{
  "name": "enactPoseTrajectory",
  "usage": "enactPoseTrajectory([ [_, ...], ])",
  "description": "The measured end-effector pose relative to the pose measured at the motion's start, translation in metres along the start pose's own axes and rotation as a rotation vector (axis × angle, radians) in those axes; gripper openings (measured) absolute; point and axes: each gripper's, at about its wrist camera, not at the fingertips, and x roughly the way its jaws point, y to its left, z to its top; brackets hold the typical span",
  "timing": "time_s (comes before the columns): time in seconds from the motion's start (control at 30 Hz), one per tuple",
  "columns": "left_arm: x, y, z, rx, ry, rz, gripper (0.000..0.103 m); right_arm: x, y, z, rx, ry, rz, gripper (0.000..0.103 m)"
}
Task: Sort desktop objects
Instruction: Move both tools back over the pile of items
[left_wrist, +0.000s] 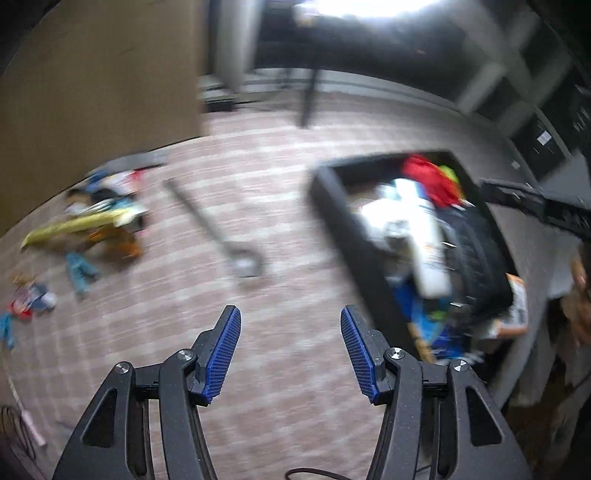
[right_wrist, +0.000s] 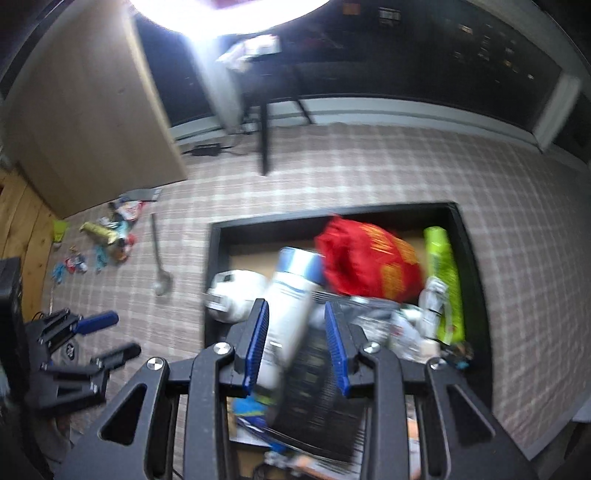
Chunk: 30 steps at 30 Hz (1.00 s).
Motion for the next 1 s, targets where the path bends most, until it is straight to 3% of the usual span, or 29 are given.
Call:
enactPoseTrajectory([
  [0.37,-0.011,0.181,-0.009,-0.375,-0.006,0.15,0.053,0.061,0.112,0.028,-0.201,0.083,0.067,0.031],
  [0.47,-0.009,0.21,-0.011,-0.431,0.006,0.177,0.054,0.084,0.134,0.033,-0.237,0.118,0.069,0.031],
  [0.77,0.016,0.269,-0.007,-0.607,0.05,0.179,0.054,0.139,0.164,0.045,-0.288,0.2,0.041,0.031],
  [1.0,0.035,0.281,-0.002,-0.635,0.056,0.213,0.053,0.163,0.173,0.049,-0.3,0.233,0.034,0.031],
])
